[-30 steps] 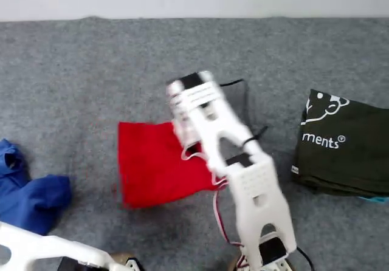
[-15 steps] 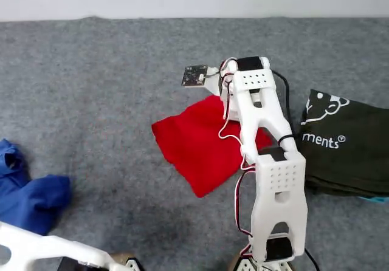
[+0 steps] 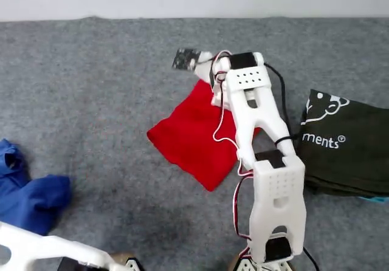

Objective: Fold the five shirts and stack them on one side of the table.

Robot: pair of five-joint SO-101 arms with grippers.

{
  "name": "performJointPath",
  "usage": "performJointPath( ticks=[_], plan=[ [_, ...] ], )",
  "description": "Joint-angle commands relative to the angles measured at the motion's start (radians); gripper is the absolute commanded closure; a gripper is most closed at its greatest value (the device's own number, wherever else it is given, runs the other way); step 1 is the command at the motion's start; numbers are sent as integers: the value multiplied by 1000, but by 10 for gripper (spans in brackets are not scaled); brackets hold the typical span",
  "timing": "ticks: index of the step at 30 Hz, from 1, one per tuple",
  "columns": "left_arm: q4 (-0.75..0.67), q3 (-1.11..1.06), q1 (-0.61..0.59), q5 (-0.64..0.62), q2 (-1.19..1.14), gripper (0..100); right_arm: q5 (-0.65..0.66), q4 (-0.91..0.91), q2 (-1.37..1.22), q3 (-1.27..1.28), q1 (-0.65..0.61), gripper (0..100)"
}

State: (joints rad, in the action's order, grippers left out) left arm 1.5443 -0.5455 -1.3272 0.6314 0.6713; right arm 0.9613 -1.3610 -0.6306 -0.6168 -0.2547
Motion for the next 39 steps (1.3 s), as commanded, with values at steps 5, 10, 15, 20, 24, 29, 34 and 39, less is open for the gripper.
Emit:
performJointPath(
  ticks=[5,10,15,20,24,29,34,39],
  plan=[
    [9,10,91,2,31,985,-465,-154,183,-35,-45,723],
    [9,7,83,2,31,985,-729,-297,257,-35,-76,719],
    [9,7,89,2,31,985,-1065,-424,312,-35,-125,718],
    [6,4,89,2,31,985,-1229,-433,369,-32,-140,718],
    [3,2,89,5,31,985,-1327,-437,410,-2,-168,715],
    [2,10,91,8,29,985,-1452,-435,478,147,-208,577],
    [2,10,91,8,29,985,-1554,-395,458,253,-189,548],
    [2,8,103,8,26,985,-1593,-252,352,285,-148,548]
  ],
)
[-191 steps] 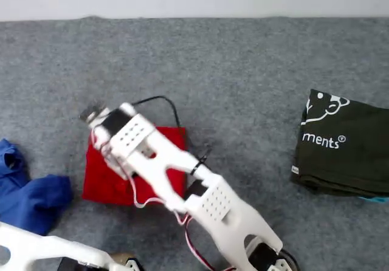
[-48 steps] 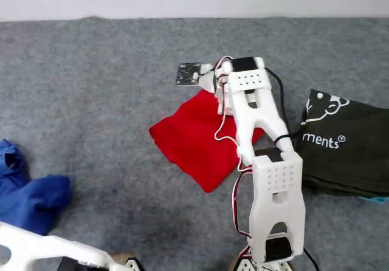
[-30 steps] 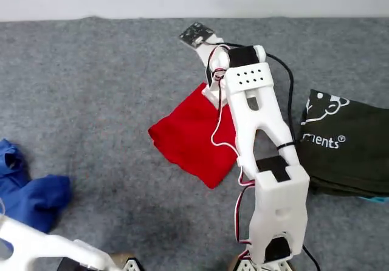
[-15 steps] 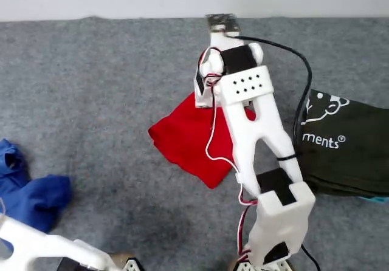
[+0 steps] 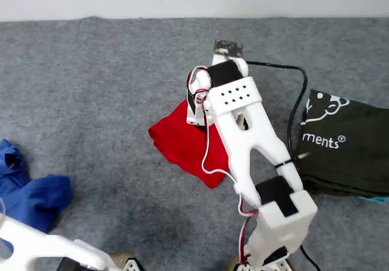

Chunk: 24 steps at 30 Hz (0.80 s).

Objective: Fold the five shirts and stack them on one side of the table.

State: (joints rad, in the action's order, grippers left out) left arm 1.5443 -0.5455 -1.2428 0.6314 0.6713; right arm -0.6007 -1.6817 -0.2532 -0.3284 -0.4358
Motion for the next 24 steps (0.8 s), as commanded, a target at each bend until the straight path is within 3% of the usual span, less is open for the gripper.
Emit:
performJointPath(
  ticks=[1,14,20,24],
  plan=[
    [2,4,29,8,29,985,-41,96,-50,-3,41,548],
    [3,5,81,8,29,985,-141,352,-438,0,113,548],
    [3,5,81,8,29,985,-141,323,-515,-25,125,550],
    [3,8,81,8,29,985,-140,292,-524,-32,130,659]
  ],
)
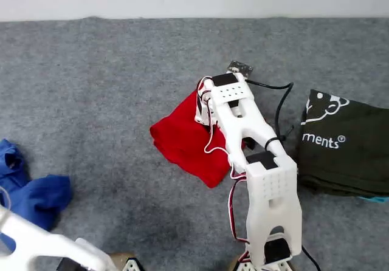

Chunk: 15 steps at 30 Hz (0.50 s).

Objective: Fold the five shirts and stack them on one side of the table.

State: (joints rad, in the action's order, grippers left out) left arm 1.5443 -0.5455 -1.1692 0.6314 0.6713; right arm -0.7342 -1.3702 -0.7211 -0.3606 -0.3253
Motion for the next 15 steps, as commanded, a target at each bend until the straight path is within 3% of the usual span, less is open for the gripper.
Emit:
performJointPath(
  ticks=[1,6,11,15],
  plan=[
    [3,10,8,8,29,985,-5,-19,-58,0,22,712],
    [3,10,8,8,29,985,0,-19,-59,0,39,987],
    [3,10,8,8,29,985,21,-21,-58,0,41,991],
    [3,10,8,9,29,985,187,-54,-27,0,41,990]
  ],
)
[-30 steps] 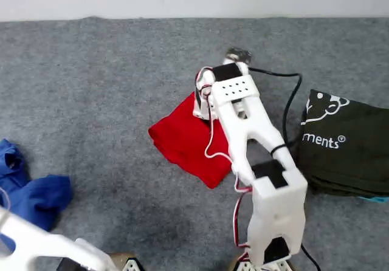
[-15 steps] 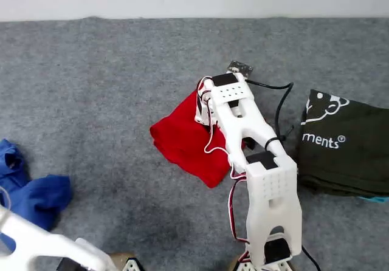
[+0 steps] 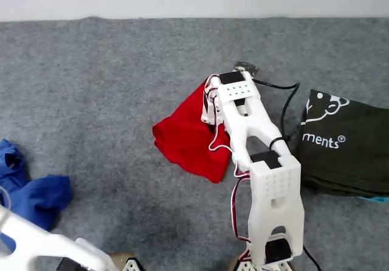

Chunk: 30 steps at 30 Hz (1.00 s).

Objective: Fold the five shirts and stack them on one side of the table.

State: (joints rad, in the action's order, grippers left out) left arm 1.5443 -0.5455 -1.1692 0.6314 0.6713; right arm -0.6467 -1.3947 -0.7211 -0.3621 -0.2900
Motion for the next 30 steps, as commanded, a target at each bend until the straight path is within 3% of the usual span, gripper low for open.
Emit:
performJointPath(
  ticks=[1,6,14,30],
  plan=[
    [3,10,8,9,29,985,123,-50,-7,2,4,990],
    [3,10,8,9,29,985,222,-180,143,2,5,990],
    [2,12,3,84,29,985,620,-386,486,2,41,990],
    [2,12,0,84,31,985,1010,-403,924,18,355,991]
  ],
)
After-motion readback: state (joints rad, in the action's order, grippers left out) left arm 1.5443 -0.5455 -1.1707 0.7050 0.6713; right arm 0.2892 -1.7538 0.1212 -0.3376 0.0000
